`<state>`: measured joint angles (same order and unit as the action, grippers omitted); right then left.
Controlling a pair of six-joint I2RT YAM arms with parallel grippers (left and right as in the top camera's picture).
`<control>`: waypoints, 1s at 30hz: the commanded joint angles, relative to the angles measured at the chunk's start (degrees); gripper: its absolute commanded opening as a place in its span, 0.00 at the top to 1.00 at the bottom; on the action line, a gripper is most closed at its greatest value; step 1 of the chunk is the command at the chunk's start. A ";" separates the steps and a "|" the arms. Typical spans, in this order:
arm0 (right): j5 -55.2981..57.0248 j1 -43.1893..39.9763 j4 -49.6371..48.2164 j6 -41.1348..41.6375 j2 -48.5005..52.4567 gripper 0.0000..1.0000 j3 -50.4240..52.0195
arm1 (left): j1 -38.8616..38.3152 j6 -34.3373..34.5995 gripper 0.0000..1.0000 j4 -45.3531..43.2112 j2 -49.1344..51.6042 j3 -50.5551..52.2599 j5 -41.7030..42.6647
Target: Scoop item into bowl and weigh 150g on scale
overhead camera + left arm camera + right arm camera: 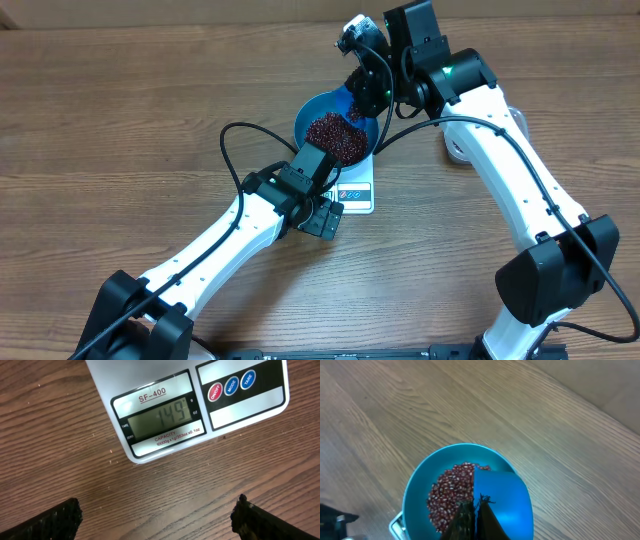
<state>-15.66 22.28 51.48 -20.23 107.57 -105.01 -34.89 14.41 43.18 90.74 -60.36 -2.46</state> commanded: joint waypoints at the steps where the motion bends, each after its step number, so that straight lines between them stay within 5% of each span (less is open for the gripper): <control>1: 1.01 0.52 -0.04 -2.54 -2.03 0.96 -1.90 | -0.39 -1.14 0.00 -0.13 -0.42 0.26 -0.70; 30: 2.56 0.81 -0.15 -0.81 -2.01 0.96 -1.88 | -0.37 -1.14 0.00 -0.15 -0.42 0.26 -0.70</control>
<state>-13.10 22.92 51.68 -21.23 107.57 -105.01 -34.89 14.41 43.18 90.74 -60.36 -2.44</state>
